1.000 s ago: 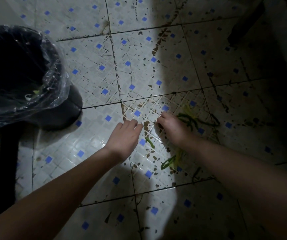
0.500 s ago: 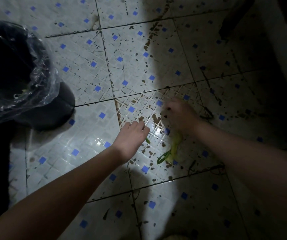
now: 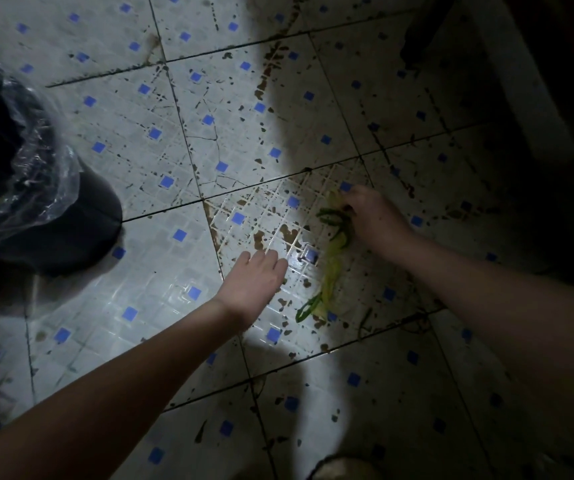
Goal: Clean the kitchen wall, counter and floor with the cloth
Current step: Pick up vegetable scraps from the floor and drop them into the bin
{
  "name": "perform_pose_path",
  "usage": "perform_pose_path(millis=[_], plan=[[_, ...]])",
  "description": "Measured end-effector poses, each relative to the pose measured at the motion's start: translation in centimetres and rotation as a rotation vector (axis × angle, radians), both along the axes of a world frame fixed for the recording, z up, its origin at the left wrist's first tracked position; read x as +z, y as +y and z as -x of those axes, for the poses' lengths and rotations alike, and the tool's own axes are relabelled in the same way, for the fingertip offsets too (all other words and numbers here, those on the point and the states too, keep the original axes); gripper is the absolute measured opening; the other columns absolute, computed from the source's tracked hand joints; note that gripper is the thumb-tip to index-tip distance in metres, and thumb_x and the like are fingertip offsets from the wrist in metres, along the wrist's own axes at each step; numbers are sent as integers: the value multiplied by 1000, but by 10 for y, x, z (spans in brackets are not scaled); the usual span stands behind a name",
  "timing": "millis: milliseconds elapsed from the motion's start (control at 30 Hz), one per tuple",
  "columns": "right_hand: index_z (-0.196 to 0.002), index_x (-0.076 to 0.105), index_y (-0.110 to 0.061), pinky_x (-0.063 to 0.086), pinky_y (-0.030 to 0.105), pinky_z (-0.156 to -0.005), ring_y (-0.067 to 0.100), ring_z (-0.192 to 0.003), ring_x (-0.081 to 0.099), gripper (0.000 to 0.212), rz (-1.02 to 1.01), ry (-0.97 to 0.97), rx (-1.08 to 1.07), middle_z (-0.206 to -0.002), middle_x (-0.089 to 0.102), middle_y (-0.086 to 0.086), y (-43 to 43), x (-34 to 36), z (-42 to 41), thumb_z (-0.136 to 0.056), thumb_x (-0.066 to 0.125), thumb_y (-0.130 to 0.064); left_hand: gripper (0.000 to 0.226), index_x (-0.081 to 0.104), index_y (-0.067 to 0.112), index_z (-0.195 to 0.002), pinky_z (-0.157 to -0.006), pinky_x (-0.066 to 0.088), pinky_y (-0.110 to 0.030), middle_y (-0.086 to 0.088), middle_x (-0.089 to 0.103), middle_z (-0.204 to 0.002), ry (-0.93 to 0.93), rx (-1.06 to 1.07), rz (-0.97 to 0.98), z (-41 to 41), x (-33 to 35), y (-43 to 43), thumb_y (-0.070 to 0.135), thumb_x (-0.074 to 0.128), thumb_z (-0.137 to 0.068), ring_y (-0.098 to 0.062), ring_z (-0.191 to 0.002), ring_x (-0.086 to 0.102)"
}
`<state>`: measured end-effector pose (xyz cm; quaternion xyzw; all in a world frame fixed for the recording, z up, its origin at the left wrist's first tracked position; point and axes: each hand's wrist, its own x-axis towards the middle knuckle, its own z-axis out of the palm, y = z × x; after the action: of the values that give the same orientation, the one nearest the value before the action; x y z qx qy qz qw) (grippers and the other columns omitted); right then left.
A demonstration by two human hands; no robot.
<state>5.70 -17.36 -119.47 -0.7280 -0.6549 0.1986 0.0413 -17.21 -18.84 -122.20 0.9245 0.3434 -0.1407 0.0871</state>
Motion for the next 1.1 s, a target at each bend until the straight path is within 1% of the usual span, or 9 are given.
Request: perform_pose_path(millis=[200,367,433,533,633,733,867,1033,1100], plan=[[-104,64,-1,51,42,-85,30,-102,55,26,28,4,-11,-115,55,14,-2,5,-8,-87,45,8,28,44,13,-113,-74,39,-28,-4,50,-106,-180,67,183,-25,0,-23,1,54,-90,-17,-87,46],[-100,64,-2,50,38,-81,27,-97,55,25,27,21,-13,-109,55,11,-8,8,-15,-90,42,4,32,41,8,-122,-75,48,-37,-10,48,-110,-229,102,271,-38,-7,-28,3,50,-92,-23,-88,51],[-101,65,-4,49,34,-78,26,-95,56,27,18,31,-35,-109,55,9,-11,9,-17,-91,42,5,33,41,7,-125,-77,49,-39,-11,48,-112,-237,104,281,-42,-7,-31,10,51,-93,-24,-89,51],[-104,65,-4,45,28,-78,27,-102,55,32,19,13,-64,-116,54,10,-13,11,-22,-89,41,11,53,39,8,-131,-80,44,-35,-10,47,-116,-237,89,265,-45,-8,-36,34,58,-89,-23,-96,48],[-101,64,-2,49,34,-80,27,-98,55,30,35,2,-79,-111,54,10,-15,14,-27,-86,43,14,64,37,9,-133,-82,40,-31,-8,44,-120,-236,33,213,-45,-10,-39,43,63,-85,-19,-99,44],[-102,63,-1,49,35,-80,27,-97,54,27,46,5,-69,-109,53,11,-19,16,-32,-85,47,13,56,39,8,-131,-78,39,-31,-9,45,-117,-262,1,195,-48,-9,-41,37,61,-87,-19,-95,43],[-104,64,-2,49,35,-86,27,-102,55,31,20,18,-81,-113,55,11,-24,15,-40,-86,44,12,38,40,6,-128,-70,36,-30,-12,48,-110,-270,-20,213,-55,-4,-49,14,51,-92,-18,-86,42],[-104,65,-5,49,36,-84,25,-101,54,30,25,-8,-60,-111,55,10,-24,14,-45,-88,44,10,30,41,6,-129,-74,43,-31,-10,44,-106,-269,-35,282,-58,-2,-55,12,39,-99,-20,-85,41],[-103,65,-4,49,36,-83,25,-99,54,29,12,-12,-48,-109,56,10,-25,15,-46,-88,44,10,29,45,4,-125,-78,46,-37,-15,46,-109,-264,-29,332,-57,0,-56,8,41,-97,-28,-91,47]])
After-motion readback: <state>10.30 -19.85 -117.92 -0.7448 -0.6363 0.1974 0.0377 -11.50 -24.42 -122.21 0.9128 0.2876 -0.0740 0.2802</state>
